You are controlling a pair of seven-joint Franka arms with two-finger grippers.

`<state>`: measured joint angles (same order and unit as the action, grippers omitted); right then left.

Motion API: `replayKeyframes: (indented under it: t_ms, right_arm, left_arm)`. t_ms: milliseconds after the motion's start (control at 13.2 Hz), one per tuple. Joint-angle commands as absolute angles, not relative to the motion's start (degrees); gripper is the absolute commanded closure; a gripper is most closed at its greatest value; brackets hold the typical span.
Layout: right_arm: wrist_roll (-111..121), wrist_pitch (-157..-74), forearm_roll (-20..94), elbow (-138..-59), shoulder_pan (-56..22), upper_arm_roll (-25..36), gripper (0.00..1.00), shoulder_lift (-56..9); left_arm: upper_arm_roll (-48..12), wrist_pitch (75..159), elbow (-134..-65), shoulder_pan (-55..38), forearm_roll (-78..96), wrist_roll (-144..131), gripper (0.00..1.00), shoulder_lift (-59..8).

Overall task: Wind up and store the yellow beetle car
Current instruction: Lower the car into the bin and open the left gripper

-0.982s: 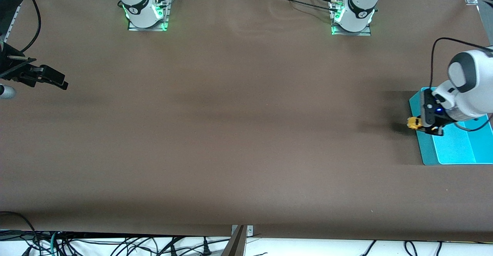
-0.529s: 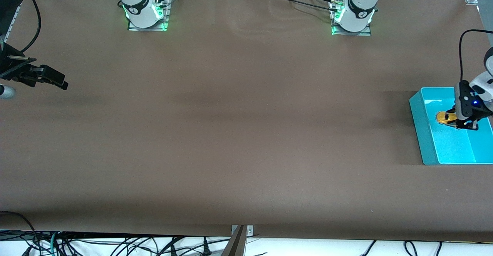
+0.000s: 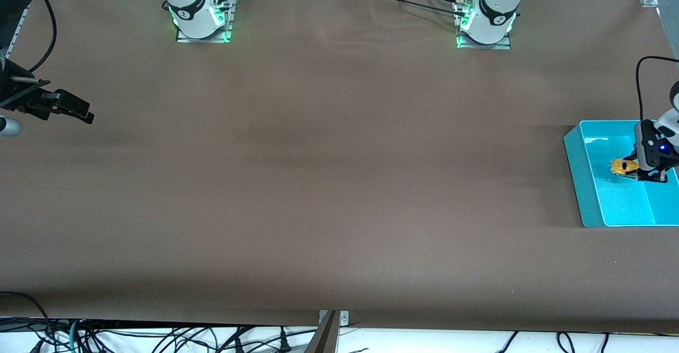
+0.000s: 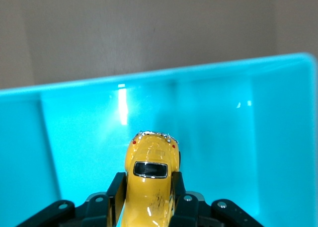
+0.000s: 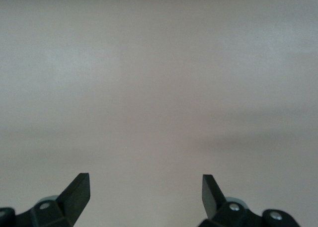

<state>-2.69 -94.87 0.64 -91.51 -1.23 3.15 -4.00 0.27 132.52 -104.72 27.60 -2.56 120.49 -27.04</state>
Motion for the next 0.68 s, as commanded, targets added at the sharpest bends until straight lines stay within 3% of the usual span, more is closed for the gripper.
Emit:
replayKeyframes:
  t_ms: [0, 604]
  right_arm:
    - [-3.2, -94.4, 1.4, -92.4, -1.7, 3.6, 0.00, -2.7]
    - [-3.2, -94.4, 1.4, -92.4, -1.7, 3.6, 0.00, -2.8]
  left_arm:
    - [-0.3, 135.1, -102.7, 28.3, -2.0, 118.2, 0.58, -30.7]
    - [-0.3, 139.9, -102.7, 28.1, -1.8, 116.8, 0.56, -35.1]
